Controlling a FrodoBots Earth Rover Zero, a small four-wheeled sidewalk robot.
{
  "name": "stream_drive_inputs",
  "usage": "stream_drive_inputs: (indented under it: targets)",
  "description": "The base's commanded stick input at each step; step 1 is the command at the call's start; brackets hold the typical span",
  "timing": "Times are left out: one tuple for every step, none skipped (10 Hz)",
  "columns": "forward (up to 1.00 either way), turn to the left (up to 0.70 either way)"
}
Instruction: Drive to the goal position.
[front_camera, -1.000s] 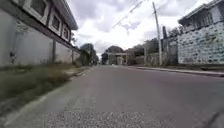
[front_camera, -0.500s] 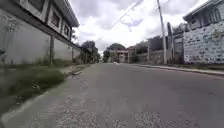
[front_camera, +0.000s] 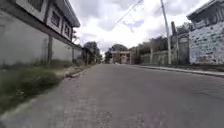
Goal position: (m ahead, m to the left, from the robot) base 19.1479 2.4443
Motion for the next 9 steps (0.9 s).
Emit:
stream_drive_inputs:
  targets:
    - [1.00,0.04]
    - [1.00,0.04]
    - [1.00,0.04]
    - [1.00,0.04]
    - [1.00,0.04]
    - [1.00,0.04]
    - [1.00,0.04]
    - [1.00,0.04]
    - [1.00,0.04]
